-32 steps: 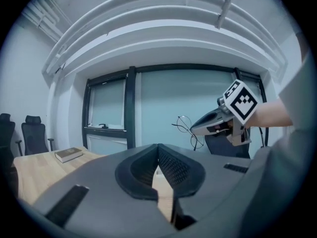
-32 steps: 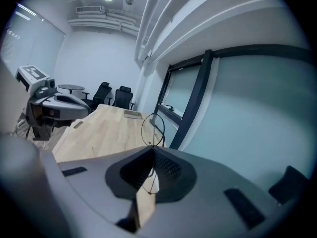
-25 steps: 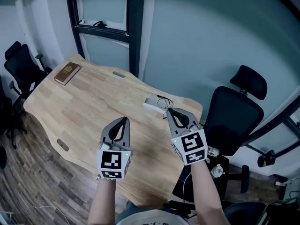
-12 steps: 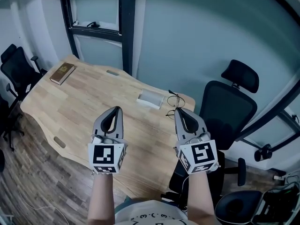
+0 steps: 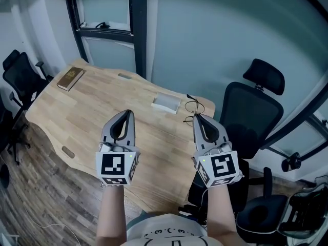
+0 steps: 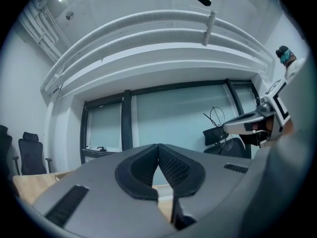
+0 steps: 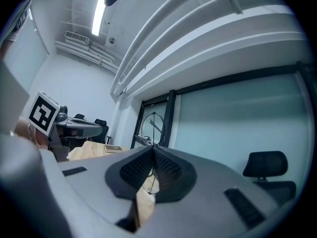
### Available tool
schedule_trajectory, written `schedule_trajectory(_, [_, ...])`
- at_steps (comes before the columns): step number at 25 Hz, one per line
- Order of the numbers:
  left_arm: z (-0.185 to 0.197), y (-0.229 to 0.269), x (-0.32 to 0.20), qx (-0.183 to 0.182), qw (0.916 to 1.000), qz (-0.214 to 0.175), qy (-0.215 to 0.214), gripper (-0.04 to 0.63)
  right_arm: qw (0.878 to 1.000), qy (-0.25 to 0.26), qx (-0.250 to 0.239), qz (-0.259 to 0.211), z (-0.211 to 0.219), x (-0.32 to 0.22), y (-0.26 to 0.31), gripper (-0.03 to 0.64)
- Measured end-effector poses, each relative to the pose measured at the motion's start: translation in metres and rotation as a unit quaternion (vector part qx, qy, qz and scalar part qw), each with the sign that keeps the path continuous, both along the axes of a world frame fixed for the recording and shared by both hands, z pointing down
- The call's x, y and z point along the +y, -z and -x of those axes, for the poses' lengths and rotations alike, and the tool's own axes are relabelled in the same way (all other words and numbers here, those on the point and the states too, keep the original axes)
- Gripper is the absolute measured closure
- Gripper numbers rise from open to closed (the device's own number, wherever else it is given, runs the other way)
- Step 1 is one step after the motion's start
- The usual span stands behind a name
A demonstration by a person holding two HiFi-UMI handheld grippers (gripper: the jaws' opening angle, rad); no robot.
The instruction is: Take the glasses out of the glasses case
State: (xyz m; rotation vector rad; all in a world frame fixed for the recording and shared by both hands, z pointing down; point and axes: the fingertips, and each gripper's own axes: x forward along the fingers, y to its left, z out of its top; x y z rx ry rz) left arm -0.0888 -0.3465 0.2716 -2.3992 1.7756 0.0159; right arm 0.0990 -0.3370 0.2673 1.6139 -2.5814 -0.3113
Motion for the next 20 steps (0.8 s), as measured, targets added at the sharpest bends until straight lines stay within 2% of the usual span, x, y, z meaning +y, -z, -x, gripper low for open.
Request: schedule_trajectory(20, [-0.0011,0.0066,0.0042,-0.003,1.0,-0.008,-0.004,0.58,1.0,-0.004,0.008,-0.01,-0.0013,0.0029,0.0057,0.601])
